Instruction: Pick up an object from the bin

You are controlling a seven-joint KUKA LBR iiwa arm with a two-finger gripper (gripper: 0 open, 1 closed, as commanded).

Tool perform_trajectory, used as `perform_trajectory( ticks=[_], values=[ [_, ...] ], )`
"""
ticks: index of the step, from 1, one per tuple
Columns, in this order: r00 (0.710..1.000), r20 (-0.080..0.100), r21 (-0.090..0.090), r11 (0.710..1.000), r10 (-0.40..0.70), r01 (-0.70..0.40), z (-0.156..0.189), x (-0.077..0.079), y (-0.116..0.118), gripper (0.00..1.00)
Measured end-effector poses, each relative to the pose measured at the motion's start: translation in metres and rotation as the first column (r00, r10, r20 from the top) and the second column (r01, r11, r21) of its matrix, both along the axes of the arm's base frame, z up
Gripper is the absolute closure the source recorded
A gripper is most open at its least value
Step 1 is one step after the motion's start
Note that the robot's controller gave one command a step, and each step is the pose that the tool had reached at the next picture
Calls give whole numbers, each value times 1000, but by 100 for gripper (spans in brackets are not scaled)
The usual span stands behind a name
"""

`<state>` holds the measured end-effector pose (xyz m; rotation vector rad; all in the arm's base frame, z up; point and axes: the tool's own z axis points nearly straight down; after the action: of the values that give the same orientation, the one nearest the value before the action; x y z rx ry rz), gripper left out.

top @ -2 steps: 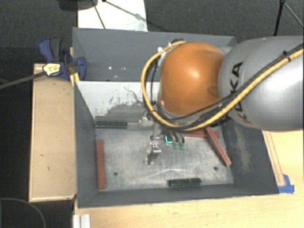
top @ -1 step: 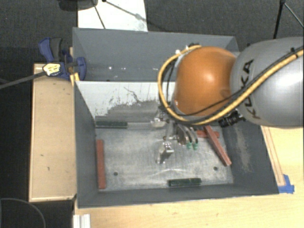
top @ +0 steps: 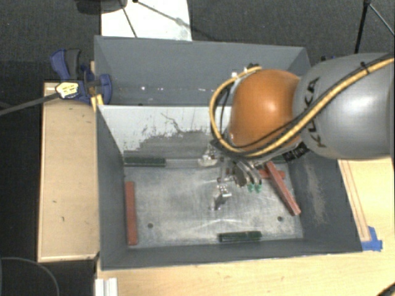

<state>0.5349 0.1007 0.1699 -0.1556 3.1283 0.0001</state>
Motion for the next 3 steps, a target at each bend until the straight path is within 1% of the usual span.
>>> perform_trajectory(
  ticks=[1,2,3],
  values=[
    [998,-17,-1,998,64,-64,-24,-5,-23,0],
    [978,-3,-1,978,211,-211,-32,-33,-27,0],
    [971,-9,1,971,238,-238,-55,-47,-50,0]
  ],
)
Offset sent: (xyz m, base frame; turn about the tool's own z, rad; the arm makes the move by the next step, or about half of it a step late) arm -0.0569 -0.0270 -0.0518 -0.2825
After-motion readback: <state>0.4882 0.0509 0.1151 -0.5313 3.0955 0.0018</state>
